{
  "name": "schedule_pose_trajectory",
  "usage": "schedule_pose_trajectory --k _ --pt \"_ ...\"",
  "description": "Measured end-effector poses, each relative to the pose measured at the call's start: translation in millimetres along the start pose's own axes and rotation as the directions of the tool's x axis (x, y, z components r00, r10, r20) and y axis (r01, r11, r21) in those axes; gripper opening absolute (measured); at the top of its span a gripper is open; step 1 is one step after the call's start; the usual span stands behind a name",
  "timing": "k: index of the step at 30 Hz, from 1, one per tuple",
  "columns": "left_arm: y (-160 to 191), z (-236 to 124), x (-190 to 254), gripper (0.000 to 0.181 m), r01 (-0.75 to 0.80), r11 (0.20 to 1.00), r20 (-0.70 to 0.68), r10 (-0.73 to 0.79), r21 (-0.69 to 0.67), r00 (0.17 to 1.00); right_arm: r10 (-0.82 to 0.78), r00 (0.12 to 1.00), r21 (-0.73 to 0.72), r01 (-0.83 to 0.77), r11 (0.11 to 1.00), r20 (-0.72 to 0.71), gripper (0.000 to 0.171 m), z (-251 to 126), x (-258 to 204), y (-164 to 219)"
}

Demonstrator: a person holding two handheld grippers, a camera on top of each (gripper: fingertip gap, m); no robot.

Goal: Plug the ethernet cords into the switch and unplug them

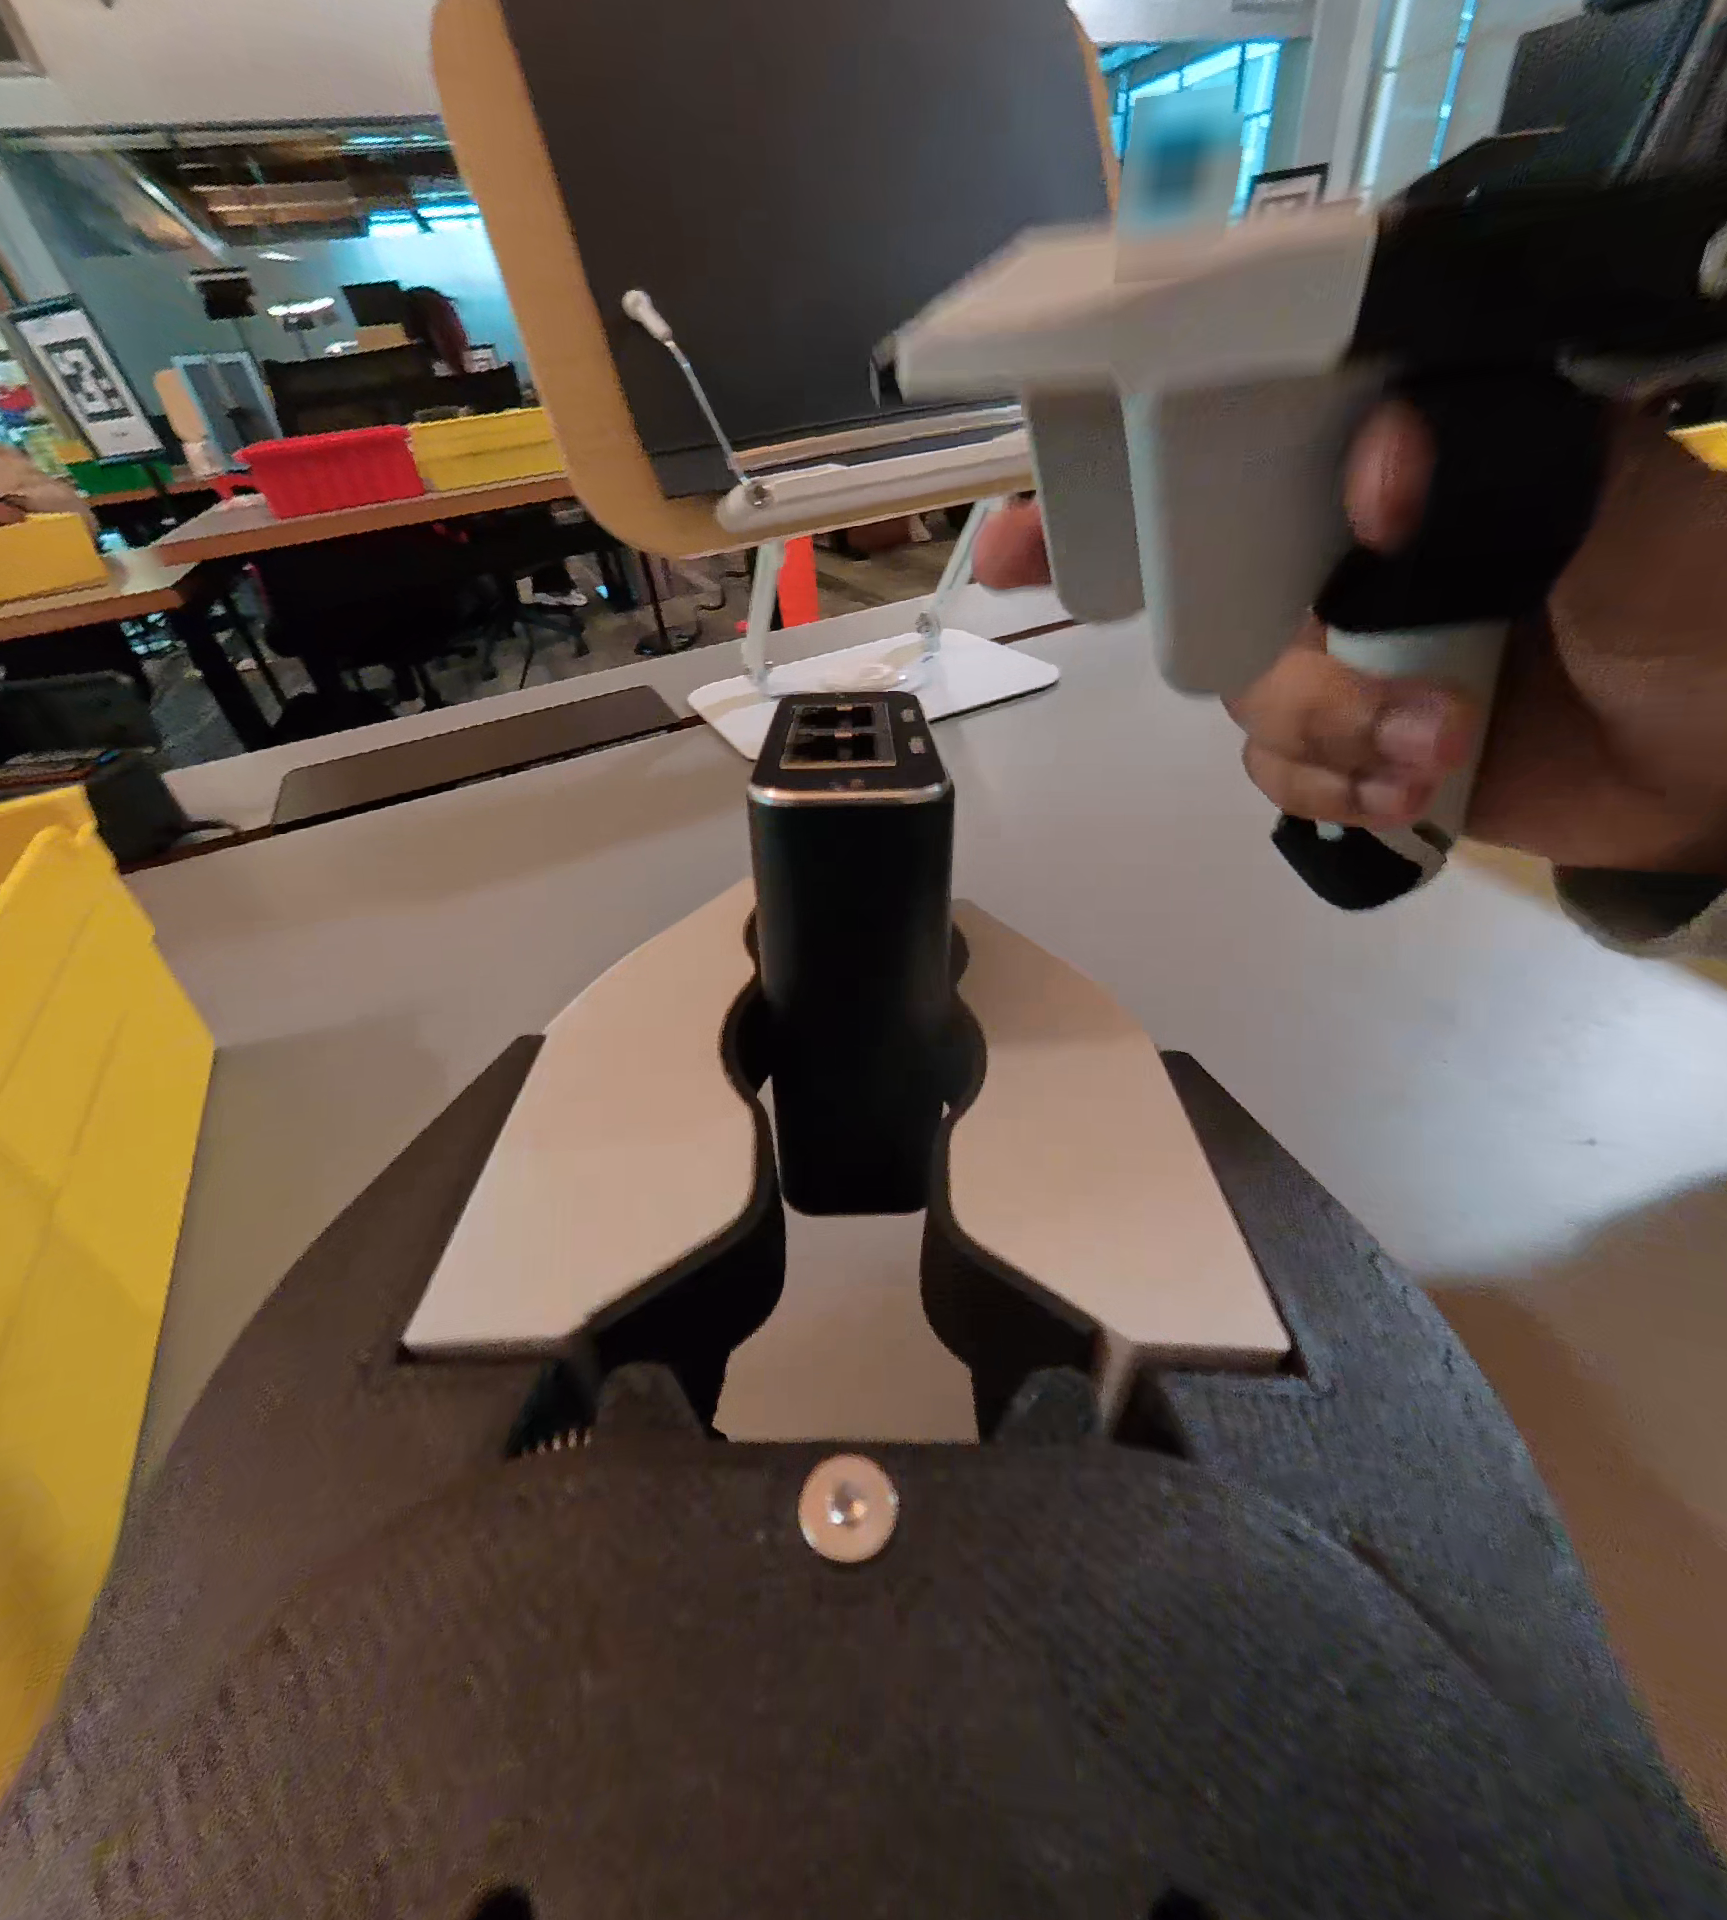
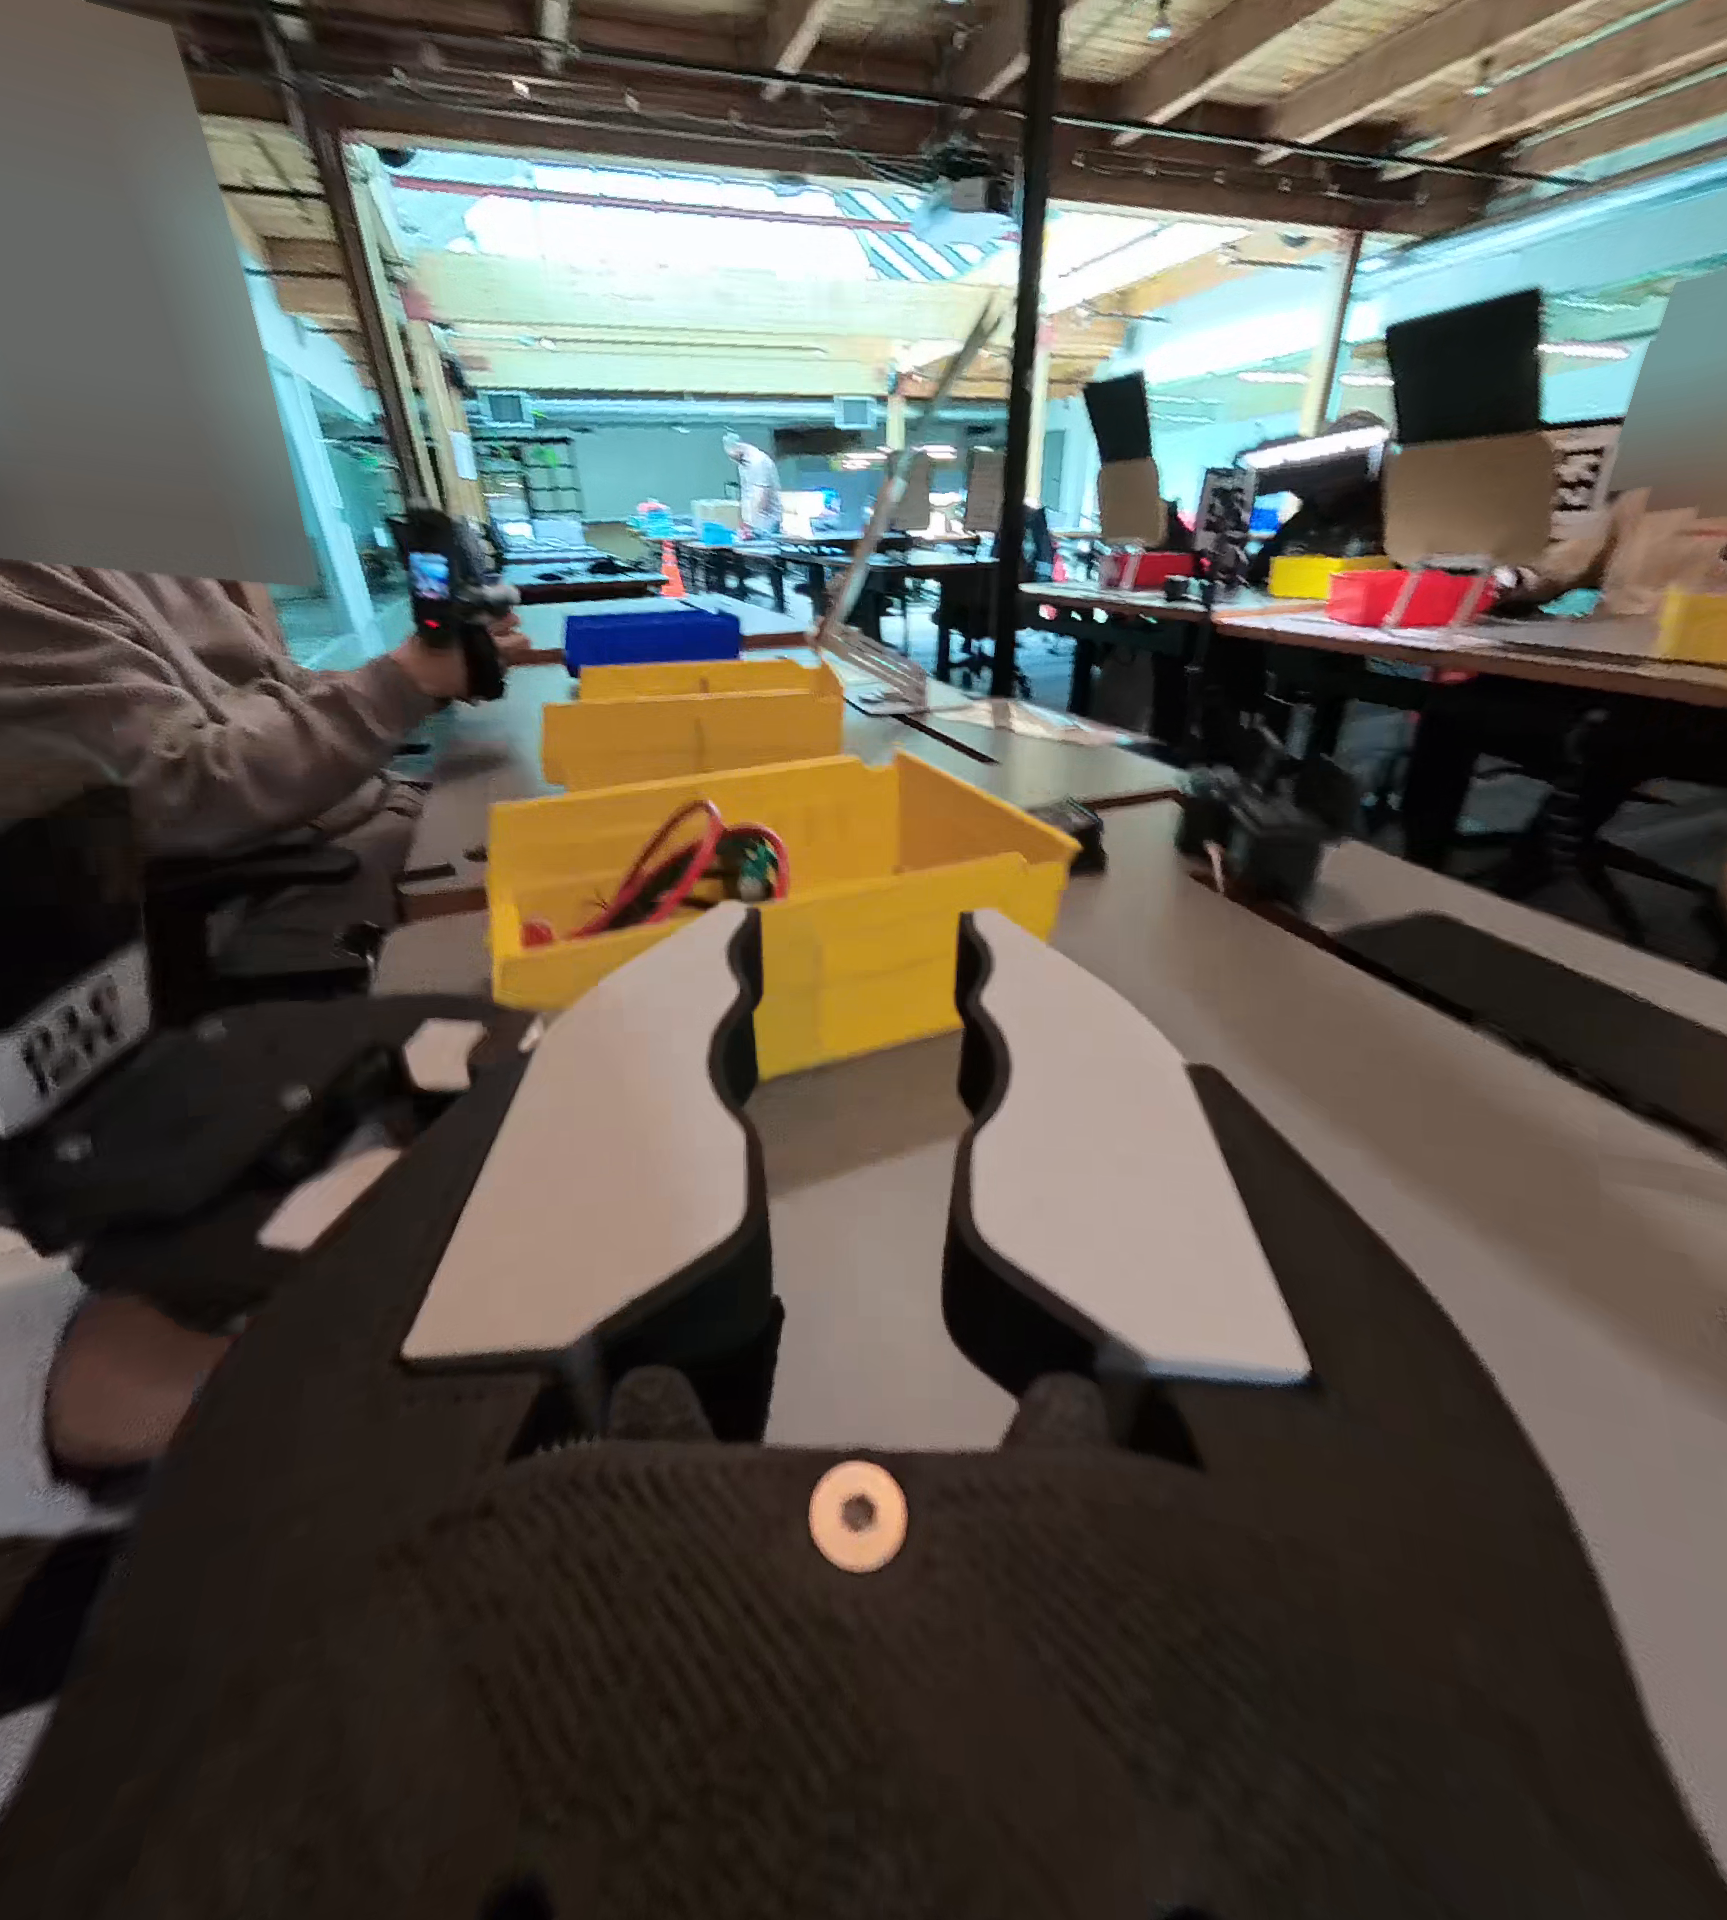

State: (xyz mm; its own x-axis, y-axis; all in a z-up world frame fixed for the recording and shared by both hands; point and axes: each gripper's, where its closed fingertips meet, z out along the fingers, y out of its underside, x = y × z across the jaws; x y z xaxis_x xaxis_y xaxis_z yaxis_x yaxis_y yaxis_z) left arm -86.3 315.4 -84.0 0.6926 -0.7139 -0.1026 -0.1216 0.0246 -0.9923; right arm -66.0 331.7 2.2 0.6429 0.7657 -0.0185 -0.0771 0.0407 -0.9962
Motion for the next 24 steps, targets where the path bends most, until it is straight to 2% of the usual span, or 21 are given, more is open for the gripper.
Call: schedule_pose_trajectory --k 5,9,11,16,20,24 --pt "1.9 -8.6 -17.7 0.026 0.04 0.999 0.054 -0.04 0.008 0.998 -0.074 0.99 0.006 0.074 0.997 0.122 0.035 53.3 -30.3 -40.7" --pt "3.5 -6.4 -19.8 0.026 0.08 0.997 0.044 -0.08 0.012 0.996 -0.149 0.969 -0.077 0.167 0.983 0.196 0.034 91.9 -52.4 -49.2" --pt "5.3 -4.2 -18.5 0.026 0.089 0.996 0.036 -0.089 0.007 0.995 -0.209 0.955 -0.171 0.247 0.954 0.212 0.035 111.9 -58.1 -39.5" --pt "3.8 -2.9 -15.7 0.026 0.098 0.995 0.023 -0.099 0.017 0.995 -0.386 0.865 -0.349 0.486 0.801 0.32 0.036 160.1 -69.4 -1.6" --pt "2.3 -3.2 -17.2 0.026 0.099 0.995 0.022 -0.1 0.026 0.995 -0.318 0.815 -0.428 0.538 0.727 0.484 0.034 190.6 -89.1 24.8" --pt "1.6 -2.1 -16.9 0.025 0.094 0.995 0.017 -0.095 0.031 0.995 -0.254 0.812 -0.54 0.549 0.638 0.526 0.033 220.6 -87.5 57.8"
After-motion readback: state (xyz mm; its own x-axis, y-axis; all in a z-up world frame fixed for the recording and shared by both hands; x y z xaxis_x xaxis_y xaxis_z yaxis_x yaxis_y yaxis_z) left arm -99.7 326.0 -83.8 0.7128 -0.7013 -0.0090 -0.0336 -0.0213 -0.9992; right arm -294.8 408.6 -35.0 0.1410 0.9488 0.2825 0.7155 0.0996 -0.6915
